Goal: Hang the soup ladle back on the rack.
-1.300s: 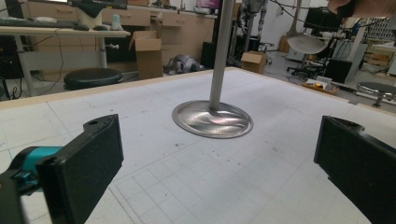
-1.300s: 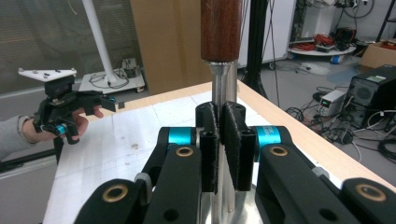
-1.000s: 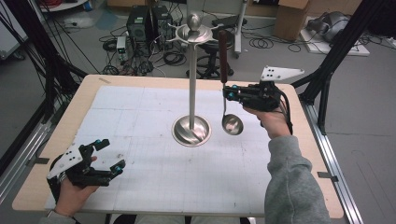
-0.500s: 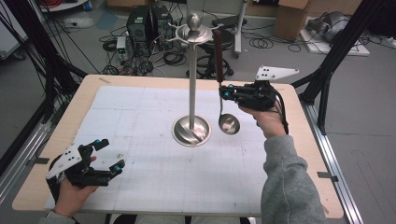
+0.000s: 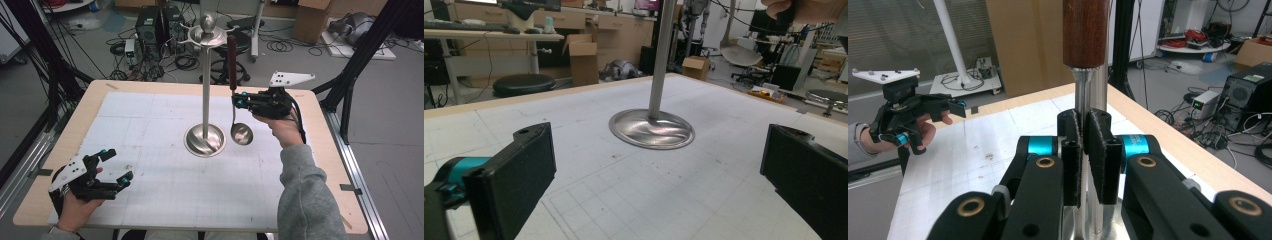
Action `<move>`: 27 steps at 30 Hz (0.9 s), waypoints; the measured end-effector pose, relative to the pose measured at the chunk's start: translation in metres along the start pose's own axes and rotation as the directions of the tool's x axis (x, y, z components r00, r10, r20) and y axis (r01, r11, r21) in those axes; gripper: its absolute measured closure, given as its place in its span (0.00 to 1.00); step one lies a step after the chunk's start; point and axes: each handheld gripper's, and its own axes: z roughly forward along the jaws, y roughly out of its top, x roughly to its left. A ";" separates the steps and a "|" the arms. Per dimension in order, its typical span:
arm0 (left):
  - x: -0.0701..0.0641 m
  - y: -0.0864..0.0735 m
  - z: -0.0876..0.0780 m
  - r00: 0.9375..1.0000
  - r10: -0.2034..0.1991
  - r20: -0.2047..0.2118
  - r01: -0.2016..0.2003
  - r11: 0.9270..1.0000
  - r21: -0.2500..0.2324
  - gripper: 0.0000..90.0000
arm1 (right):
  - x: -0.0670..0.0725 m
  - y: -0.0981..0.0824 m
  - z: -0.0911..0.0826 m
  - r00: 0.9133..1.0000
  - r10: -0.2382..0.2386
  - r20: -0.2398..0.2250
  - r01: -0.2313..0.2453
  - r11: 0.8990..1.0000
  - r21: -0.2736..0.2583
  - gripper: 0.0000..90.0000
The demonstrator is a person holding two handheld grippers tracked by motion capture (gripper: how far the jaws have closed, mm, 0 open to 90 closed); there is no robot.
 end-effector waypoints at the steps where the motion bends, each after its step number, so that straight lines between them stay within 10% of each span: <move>1: 0.000 0.000 0.000 1.000 0.001 0.001 -0.001 1.000 0.000 0.02 | 0.000 0.000 0.001 1.000 -0.001 0.002 0.001 1.000 0.000 0.94; 27: 0.000 -0.001 0.000 1.000 0.002 -0.010 -0.002 1.000 0.006 0.02 | 0.005 -0.003 0.013 0.997 -0.011 0.079 0.014 0.999 -0.041 0.86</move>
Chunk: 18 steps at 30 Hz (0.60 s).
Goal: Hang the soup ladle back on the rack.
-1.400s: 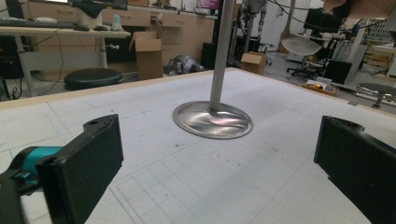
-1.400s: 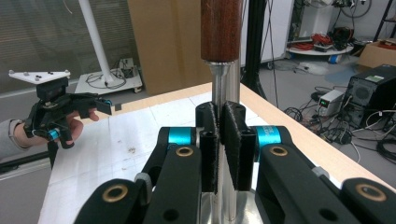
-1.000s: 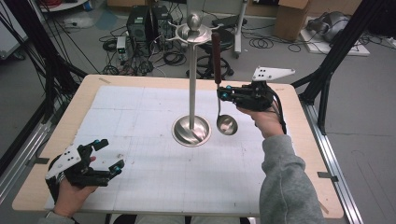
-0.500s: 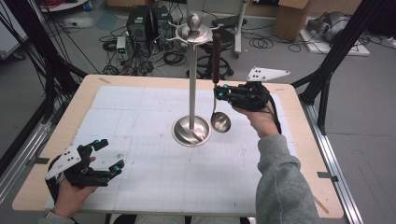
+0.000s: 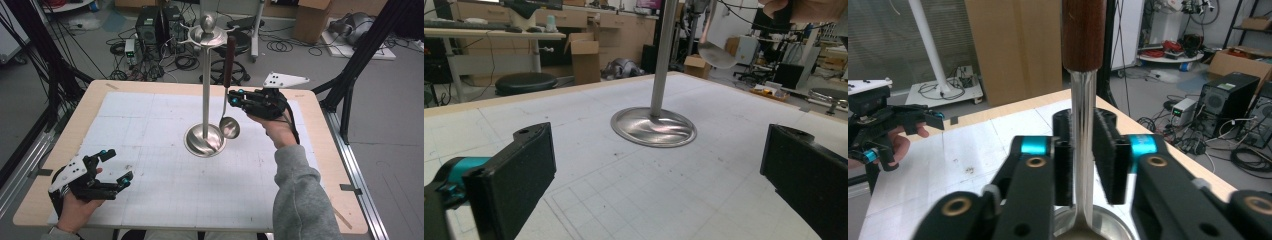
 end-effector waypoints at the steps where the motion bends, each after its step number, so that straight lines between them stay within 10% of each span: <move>1: 0.000 0.000 0.000 1.000 0.002 0.000 -0.002 1.000 0.002 0.02 | 0.001 0.000 -0.001 1.000 0.001 0.006 -0.001 1.000 0.001 0.84; 18: 0.002 -0.002 0.000 1.000 -0.009 -0.007 0.009 1.000 0.001 0.02 | 0.001 -0.018 -0.005 1.000 0.020 0.008 -0.020 1.000 0.007 0.11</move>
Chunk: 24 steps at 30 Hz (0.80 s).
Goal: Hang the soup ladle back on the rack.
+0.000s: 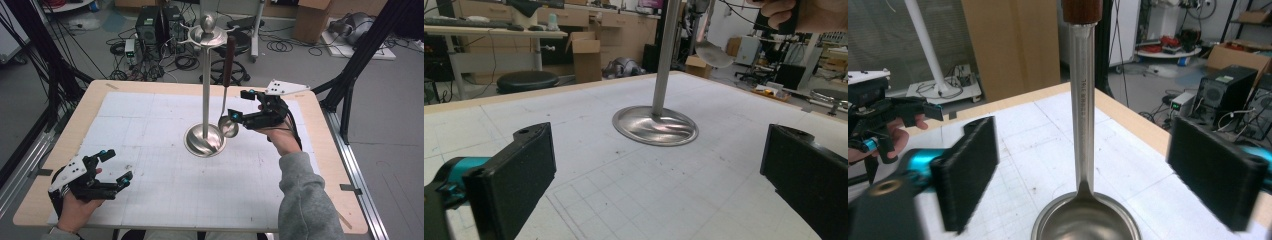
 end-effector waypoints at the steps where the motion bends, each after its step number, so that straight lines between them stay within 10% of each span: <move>1: 0.001 0.000 0.000 1.000 -0.004 -0.002 0.004 1.000 -0.001 0.02 | 0.000 -0.001 0.000 1.000 -0.002 0.004 0.002 1.000 -0.008 0.07; 24: 0.008 -0.002 0.015 0.999 -0.035 -0.003 0.035 0.999 -0.011 0.02 | -0.001 -0.037 -0.032 0.998 0.042 -0.042 -0.042 0.999 -0.010 0.00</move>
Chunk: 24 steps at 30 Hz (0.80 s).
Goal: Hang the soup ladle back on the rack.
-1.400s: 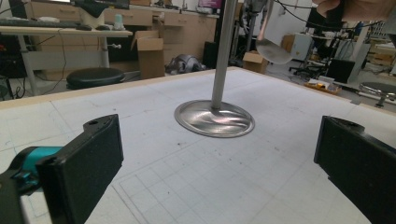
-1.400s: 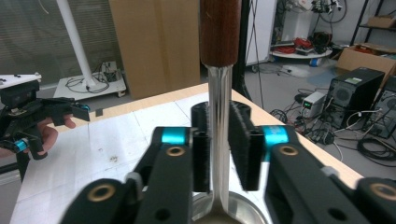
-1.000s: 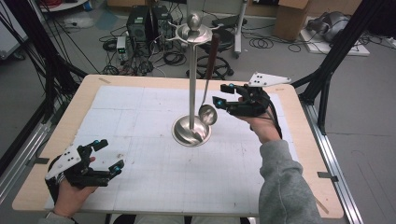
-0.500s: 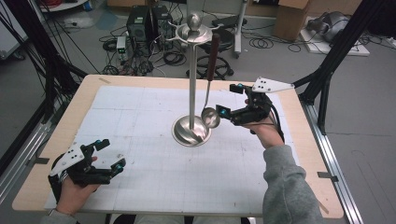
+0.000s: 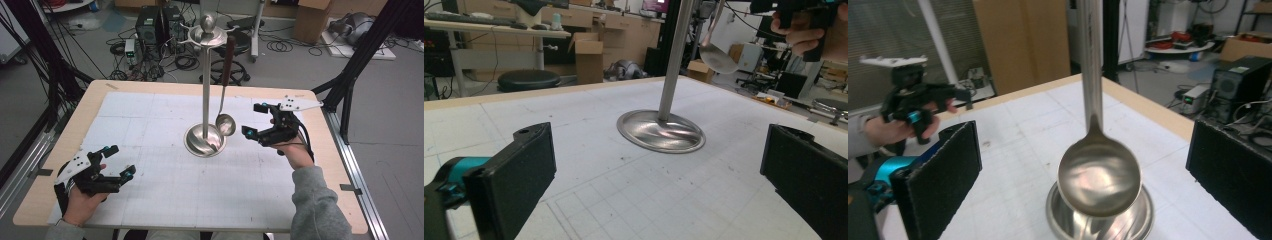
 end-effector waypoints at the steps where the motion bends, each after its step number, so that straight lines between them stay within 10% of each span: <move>1: 0.001 0.000 0.001 1.000 -0.003 0.002 0.003 1.000 0.004 0.02 | 0.000 -0.002 0.000 1.000 0.001 -0.008 -0.001 1.000 -0.001 0.00; 20: -0.002 0.003 0.008 0.999 0.021 0.045 -0.019 0.999 -0.037 0.02 | 0.019 -0.051 -0.016 0.995 -0.061 0.078 0.062 0.998 -0.012 0.00; 24: -0.002 0.002 0.010 0.999 0.023 0.042 -0.021 0.999 -0.036 0.02 | 0.015 -0.065 -0.028 0.993 0.003 0.119 0.005 0.998 -0.063 0.00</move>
